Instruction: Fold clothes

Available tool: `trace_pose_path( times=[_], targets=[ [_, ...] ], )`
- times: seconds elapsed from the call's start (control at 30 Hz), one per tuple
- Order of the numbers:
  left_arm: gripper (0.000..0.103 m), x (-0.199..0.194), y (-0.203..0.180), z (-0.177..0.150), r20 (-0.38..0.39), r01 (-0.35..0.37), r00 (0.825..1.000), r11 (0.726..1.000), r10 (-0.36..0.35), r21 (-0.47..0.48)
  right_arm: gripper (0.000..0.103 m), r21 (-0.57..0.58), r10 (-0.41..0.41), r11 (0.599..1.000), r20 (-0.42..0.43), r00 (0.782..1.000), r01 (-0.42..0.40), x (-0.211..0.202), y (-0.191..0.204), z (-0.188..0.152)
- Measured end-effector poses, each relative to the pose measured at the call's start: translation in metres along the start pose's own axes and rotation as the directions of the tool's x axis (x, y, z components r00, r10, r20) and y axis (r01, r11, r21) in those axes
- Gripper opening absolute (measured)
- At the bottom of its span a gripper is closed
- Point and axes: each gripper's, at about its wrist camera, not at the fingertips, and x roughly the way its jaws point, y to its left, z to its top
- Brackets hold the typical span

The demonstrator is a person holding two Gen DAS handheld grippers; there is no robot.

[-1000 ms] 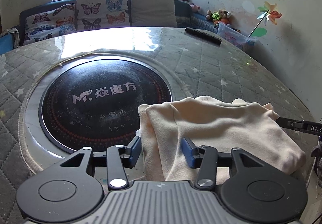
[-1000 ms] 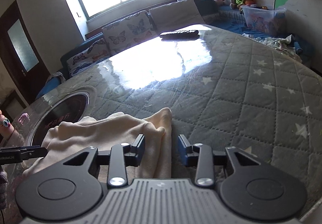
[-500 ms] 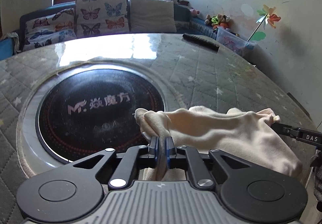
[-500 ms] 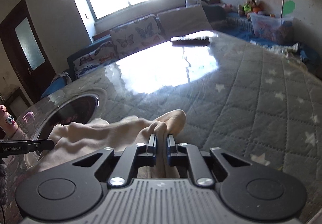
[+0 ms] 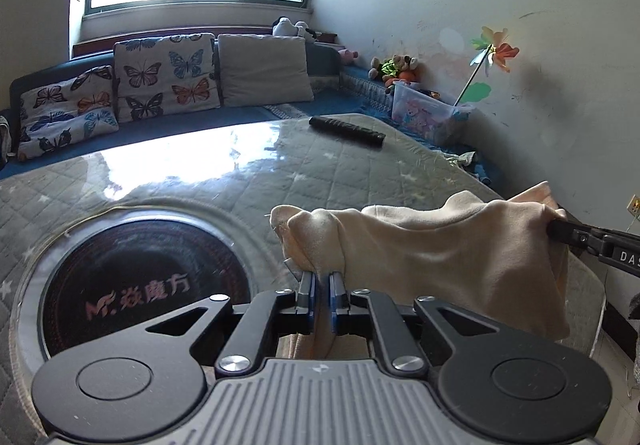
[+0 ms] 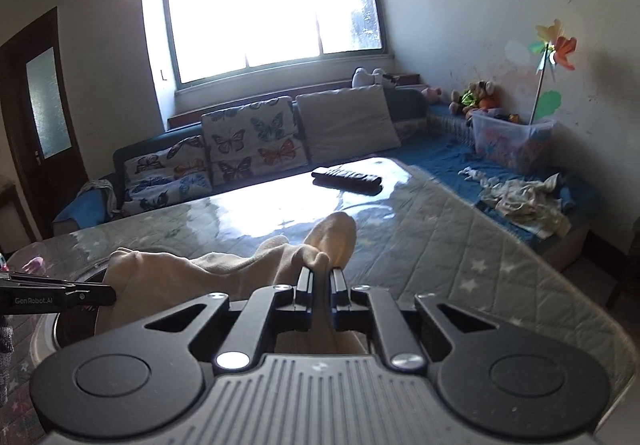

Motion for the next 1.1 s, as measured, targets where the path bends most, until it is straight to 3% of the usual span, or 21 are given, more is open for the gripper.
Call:
trace_pose_path(
  times=[0.47, 1.0, 1.1],
  targets=[
    [0.007, 0.051, -0.044, 0.027, -0.034, 0.038, 0.999, 0.999, -0.037, 0.037, 0.007, 0.009, -0.086, 0.996, 0.009, 0.996, 0.086, 0.023, -0.045, 0.027],
    [0.008, 0.088, -0.056, 0.036, -0.073, 0.033, 0.997, 0.997, -0.028, 0.065, 0.007, 0.034, -0.148, 0.988, -0.045, 0.988, 0.15, 0.059, -0.075, 0.02],
    [0.009, 0.094, -0.055, 0.035, -0.088, 0.026, 0.996, 0.997, -0.021, 0.066, 0.013, 0.033, -0.159, 0.986, -0.059, 0.985, 0.162, 0.066, -0.077, 0.018]
  ],
)
